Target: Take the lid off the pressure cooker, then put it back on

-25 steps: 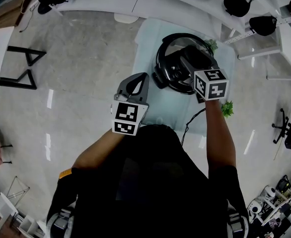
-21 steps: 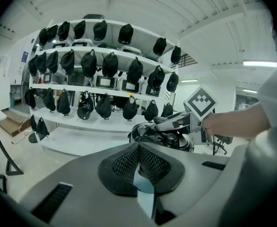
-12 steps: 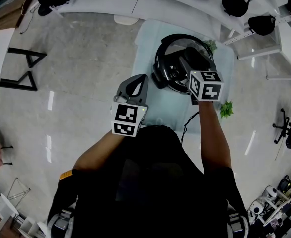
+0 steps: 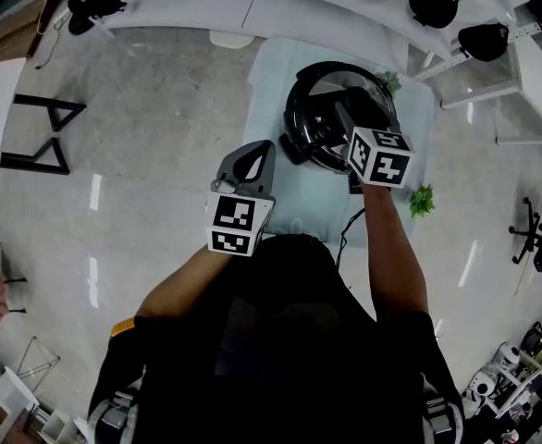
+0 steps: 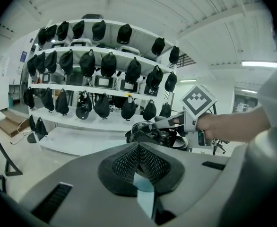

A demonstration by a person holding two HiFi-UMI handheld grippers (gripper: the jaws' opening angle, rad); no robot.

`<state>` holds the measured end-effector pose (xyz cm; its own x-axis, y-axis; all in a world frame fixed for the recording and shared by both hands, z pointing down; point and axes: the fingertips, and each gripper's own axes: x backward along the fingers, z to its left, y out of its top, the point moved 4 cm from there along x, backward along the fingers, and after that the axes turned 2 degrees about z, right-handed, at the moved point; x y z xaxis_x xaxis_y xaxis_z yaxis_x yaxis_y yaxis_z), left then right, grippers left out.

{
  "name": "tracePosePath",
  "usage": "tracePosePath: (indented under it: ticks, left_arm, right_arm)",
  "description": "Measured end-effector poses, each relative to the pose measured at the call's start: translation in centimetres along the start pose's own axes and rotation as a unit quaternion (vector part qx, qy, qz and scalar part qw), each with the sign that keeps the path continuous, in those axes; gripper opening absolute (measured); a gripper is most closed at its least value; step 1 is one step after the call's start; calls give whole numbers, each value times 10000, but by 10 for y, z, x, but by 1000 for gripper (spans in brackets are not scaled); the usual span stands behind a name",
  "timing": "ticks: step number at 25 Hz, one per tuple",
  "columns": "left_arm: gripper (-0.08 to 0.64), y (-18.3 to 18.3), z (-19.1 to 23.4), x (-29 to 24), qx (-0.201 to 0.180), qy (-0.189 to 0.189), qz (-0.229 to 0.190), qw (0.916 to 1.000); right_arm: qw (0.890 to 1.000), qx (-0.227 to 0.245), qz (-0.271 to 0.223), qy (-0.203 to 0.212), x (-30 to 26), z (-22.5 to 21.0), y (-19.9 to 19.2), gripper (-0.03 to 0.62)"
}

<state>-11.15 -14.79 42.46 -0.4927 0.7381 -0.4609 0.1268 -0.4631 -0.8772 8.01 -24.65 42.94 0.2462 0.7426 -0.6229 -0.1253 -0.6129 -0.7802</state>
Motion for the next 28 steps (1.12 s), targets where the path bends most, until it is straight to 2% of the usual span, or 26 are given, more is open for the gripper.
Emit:
tracePosePath:
  ticks: [6,14,22,28]
  left_arm:
    - [7,-2,-8,-4,-59,-149,73,9998]
    - [7,2,-17,-9,-53,-192,54,9998]
    - [8,3,-15,-13,-11,-160,54,9999]
    - [8,2,-12,-14,55,-88,71,9999]
  right_arm:
    - [9999,100,39,108,-4,0,5,291]
    - [9993,104,77,-355,-5,4,4,290]
    - [9991,302,222,-192,-15,5,12,290]
    - [9992,345,150,-139,-13,5,11,290]
